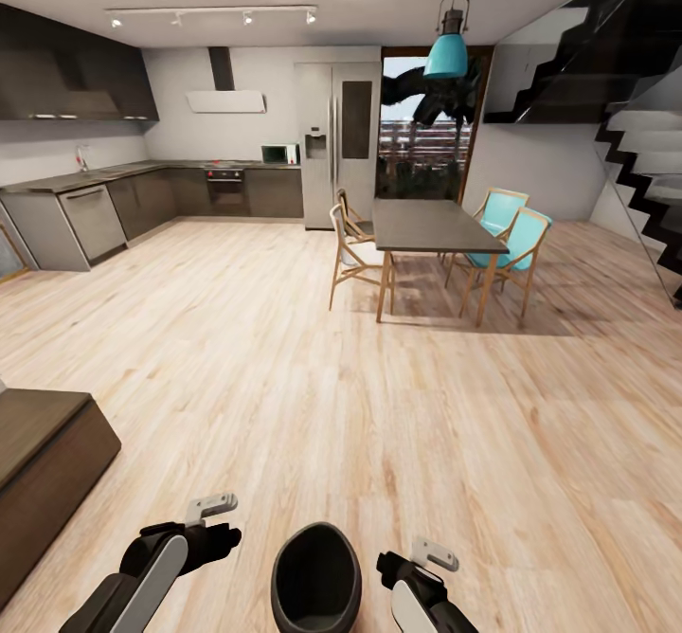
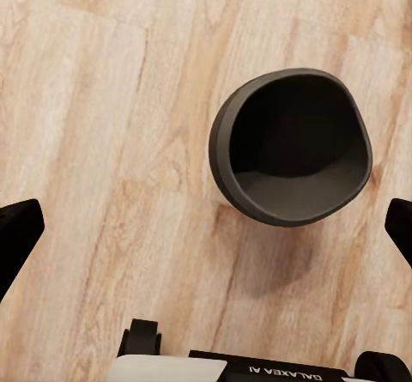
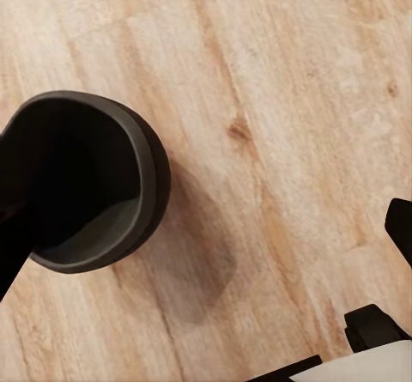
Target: Place each of the two pumpkins and all three candles from the living room inside a cabinet in the living room (use any cabinet), then make sure every cabinet is closed, and position the cauldron so it is next to a table in the living room.
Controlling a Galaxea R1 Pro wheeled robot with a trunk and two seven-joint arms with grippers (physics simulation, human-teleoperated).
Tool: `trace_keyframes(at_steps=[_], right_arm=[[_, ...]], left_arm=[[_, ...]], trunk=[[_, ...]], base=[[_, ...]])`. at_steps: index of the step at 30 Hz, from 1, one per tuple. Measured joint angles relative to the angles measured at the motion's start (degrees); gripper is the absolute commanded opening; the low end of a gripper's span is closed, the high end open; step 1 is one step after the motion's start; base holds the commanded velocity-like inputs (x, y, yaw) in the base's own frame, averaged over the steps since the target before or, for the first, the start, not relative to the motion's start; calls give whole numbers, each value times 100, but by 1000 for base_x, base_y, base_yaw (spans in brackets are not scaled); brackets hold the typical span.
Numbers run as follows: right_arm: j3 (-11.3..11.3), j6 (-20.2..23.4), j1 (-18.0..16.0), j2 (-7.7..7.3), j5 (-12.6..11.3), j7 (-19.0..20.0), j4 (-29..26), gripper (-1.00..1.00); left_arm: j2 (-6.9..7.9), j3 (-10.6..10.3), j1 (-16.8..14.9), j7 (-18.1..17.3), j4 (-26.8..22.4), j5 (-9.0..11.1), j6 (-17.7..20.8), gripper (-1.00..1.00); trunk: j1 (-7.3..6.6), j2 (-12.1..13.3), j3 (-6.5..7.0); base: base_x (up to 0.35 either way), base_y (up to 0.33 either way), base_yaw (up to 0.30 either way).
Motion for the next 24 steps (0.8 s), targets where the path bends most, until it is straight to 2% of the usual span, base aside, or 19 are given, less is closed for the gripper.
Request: trace_keyframes(at_steps=[13,24], right_arm=[[8,0,0,0,9,0,-1,100],[9,0,0,0,9,0,3,100]], left_arm=[[0,0,0,0,0,0,-9,100],[0,0,0,0,-8,0,-9,100]], trunk=[[-1,0,0],[-1,0,0]], base=[[103,52,0],[203,75,0]])
